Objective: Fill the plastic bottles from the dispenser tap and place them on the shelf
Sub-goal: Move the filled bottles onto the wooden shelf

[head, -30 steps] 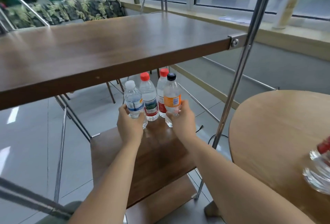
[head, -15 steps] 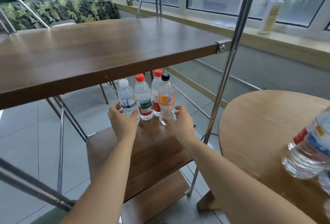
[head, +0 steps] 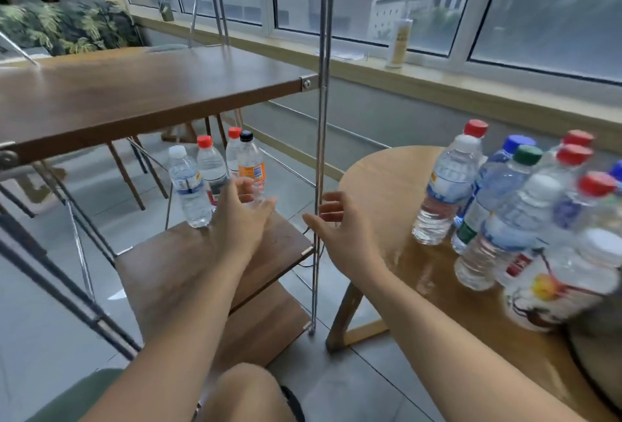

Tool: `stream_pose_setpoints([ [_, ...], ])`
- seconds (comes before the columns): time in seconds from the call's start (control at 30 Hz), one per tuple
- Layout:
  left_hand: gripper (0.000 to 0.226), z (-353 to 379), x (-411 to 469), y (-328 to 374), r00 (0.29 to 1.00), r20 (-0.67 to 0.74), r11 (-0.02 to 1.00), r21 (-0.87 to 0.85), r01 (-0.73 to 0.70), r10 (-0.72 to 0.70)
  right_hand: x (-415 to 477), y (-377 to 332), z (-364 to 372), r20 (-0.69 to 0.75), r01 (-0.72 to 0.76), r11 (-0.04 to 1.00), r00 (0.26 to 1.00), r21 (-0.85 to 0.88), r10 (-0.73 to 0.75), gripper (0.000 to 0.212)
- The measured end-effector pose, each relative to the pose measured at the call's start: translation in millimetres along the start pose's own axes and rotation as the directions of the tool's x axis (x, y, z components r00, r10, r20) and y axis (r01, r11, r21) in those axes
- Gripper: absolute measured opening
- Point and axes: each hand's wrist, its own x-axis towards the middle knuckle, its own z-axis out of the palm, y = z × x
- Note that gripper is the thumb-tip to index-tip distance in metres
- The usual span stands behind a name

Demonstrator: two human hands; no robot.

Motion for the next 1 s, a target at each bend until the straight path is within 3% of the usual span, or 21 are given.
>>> stream_pose_setpoints([
  [0.23, 0.050, 38, -57, 60, 0.965, 0.234, 0.990, -0.106, -0.092, 0.115, -73, 3, -94, -0.222, -0.050, 0.994, 0.975, -0.097, 0.027, 0.049],
  [0.53, 0.057, 98, -132, 122, 0.881, 0.423, 0.969, -0.210, -0.133, 0.212, -141, 16, -180, -0.488, -0.141, 0.990, 0.866, -0.031, 0.108, 0.036],
  [0.8, 0.057, 145, -174, 147, 0.807, 0.541, 0.965, -0.224, -0.135, 0.239, -171, 46, -213, -0.630, -0.271, 0.963, 0.748, -0.004, 0.208, 0.036],
  [1.0, 0.064, 169, -186, 157, 0.768, 0.602, 0.972, -0.205, -0.114, 0.217, -173, 58, -221, -0.644, -0.333, 0.939, 0.739, -0.090, 0.200, 0.034],
])
